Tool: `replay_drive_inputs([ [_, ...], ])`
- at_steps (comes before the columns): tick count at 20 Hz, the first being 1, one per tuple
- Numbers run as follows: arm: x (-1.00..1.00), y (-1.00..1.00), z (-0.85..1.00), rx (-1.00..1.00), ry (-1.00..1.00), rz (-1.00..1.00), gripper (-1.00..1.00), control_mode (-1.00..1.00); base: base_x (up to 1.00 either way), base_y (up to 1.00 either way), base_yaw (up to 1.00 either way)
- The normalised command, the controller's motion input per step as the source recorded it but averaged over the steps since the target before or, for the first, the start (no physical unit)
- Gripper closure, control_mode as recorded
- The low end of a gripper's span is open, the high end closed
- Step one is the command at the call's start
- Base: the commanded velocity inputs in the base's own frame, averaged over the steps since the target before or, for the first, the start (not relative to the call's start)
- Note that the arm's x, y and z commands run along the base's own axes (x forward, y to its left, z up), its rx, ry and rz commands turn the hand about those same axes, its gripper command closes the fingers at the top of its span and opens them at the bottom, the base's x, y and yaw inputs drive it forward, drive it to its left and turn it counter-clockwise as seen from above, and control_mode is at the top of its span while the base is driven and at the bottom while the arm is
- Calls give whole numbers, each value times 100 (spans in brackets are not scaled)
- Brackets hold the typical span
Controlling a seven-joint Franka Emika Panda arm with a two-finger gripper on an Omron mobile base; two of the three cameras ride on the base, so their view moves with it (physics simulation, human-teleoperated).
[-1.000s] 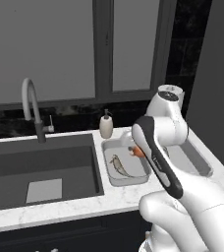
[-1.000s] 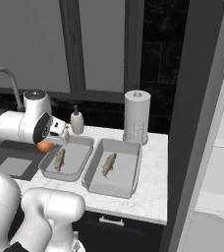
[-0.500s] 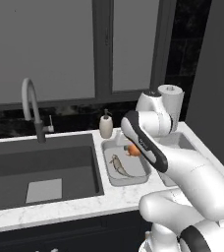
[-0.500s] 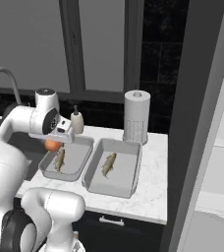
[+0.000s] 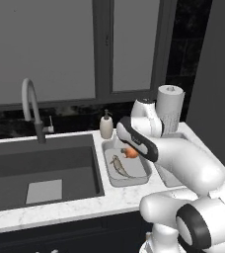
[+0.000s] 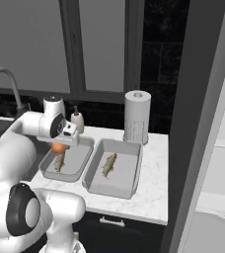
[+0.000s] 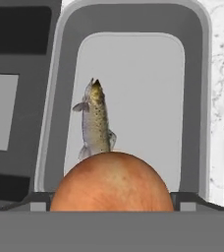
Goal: Place one onion and one fish in each tupperware on the nearby counter, to pack two identical lunches.
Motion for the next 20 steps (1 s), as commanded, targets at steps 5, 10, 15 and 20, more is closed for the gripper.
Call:
replay_drive_inputs([
  [5, 33, 0, -32, -1, 0, 0, 100, -100, 0, 0, 0],
  [10, 24, 0, -30, -1, 0, 0, 100, -100, 0, 0, 0],
  [15, 13, 0, -28, 0, 0, 0, 100, -100, 0, 0, 0],
  [20, 14, 0, -29, 0, 0, 0, 100, -100, 0, 0, 0],
])
